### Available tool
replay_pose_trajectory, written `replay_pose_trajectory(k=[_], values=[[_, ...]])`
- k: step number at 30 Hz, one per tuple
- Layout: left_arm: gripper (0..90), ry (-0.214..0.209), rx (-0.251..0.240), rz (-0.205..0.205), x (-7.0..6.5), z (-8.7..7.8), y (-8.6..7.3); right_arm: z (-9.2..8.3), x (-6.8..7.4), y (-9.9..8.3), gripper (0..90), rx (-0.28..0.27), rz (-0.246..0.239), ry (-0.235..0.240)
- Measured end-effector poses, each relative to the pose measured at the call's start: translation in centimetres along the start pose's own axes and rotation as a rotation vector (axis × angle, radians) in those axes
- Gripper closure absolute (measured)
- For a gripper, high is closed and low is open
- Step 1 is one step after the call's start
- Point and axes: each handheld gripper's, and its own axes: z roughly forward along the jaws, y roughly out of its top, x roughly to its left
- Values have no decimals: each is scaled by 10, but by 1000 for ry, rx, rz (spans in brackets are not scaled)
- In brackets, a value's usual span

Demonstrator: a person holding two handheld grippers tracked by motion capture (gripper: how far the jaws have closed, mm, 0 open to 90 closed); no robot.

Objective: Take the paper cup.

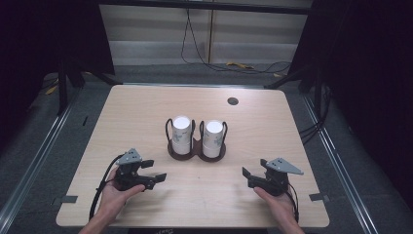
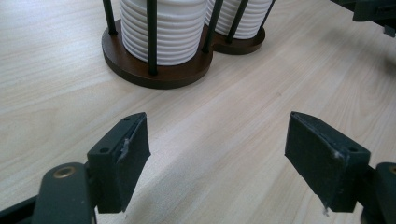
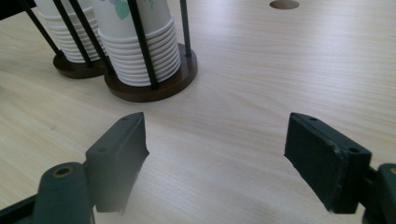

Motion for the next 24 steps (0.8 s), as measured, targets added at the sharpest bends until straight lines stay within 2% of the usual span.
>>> replay_pose_trajectory(k=[6, 9, 15, 19, 24], values=[[219, -3, 0, 2, 0, 1, 1, 1, 0, 0, 218, 24, 10, 34], [219, -11, 0, -13, 0, 2, 3, 1, 3, 1, 222, 20, -21, 34], [194, -21, 2, -2, -3, 5, 8, 3, 6, 2, 229, 28, -33, 67], [179, -20, -15, 31, -9, 3, 13, 2, 10, 1, 229, 24, -43, 85], [163, -31, -48, 16, -11, 2, 20, -2, 14, 1, 230, 18, -50, 97]])
